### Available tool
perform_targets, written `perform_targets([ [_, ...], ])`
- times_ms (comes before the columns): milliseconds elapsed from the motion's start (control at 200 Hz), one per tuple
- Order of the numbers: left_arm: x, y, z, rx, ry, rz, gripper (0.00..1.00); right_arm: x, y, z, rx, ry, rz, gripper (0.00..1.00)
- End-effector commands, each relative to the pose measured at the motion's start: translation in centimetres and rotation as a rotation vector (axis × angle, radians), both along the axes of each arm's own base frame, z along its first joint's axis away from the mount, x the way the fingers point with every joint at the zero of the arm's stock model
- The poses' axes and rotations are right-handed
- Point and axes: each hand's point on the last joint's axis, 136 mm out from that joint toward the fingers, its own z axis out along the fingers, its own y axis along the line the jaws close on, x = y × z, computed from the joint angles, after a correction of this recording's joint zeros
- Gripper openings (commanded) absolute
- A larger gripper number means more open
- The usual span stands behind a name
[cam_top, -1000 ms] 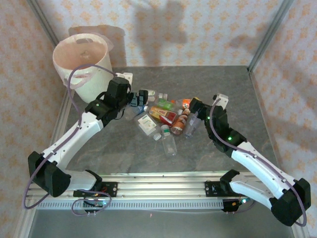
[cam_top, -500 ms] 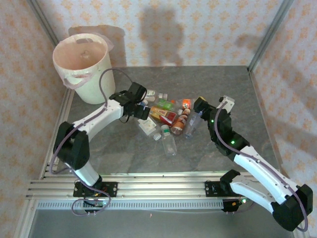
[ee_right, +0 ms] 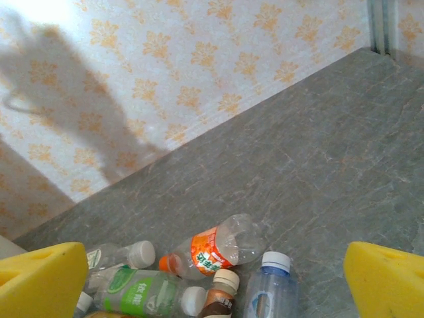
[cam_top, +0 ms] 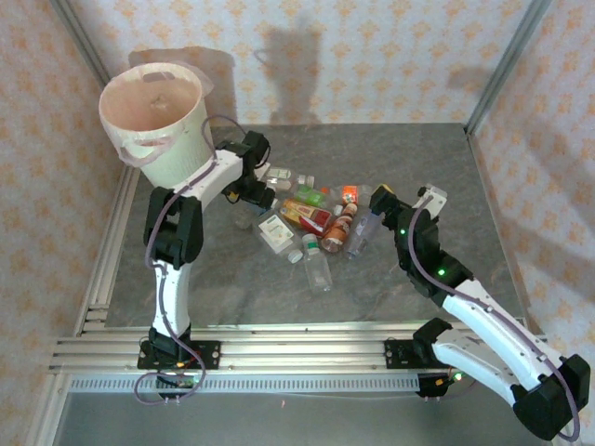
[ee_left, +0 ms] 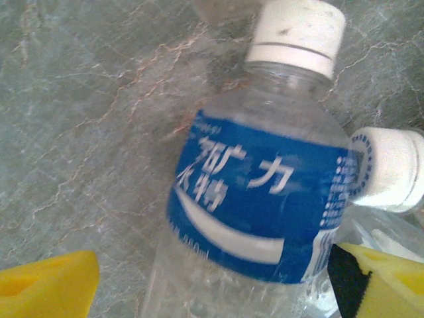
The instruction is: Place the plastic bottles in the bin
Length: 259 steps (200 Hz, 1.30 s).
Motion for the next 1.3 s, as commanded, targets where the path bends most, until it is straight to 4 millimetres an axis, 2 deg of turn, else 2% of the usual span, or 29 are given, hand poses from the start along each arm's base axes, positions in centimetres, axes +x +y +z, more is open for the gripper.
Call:
perform_targets([
  [0,-0.5,0.3,0.0,0.034,0.043,-0.025,0.87,-0.3,-0.9,-0.4,-0.002,0.010,-0.043,0.99],
  [195,-0.4,0.8,-1.4,0.007,0.038,0.032,0.84,-0.4,-1.1,-0.6,-0.011,0.019,-0.046,0.99],
  [285,-0.5,2.3,-2.5,0.059,0.037,0.082,0.86,-0.4,-1.1,-0.7,-0.016,0.023,-0.048,0.99],
  [360,-0.7,3.5,-3.3,0.028,0.051,0.165,0.86,-0.4,-1.2,-0.8,-0.022,0.026,-0.051,0.99],
  [525,-1.3,5.0,-3.2,0.020,0.031,0.250,0.85,-0.4,-1.4,-1.1,-0.030,0.033,-0.059,0.99],
  [721,-1.4,3.8,-3.5,-0.036,0.041,0.213,0.84,-0.2,-1.4,-1.5,-0.017,0.033,-0.067,0.99],
  [1026,1.4,3.2,-3.0,-0.052,-0.015,0.214,0.84,0.0,-1.3,-1.4,-0.014,0.037,-0.067,0.99],
  [1291,0.9,3.6,-3.1,-0.036,-0.019,0.226,0.74,0.0,-1.3,-1.6,-0.019,0.045,-0.068,0.99],
])
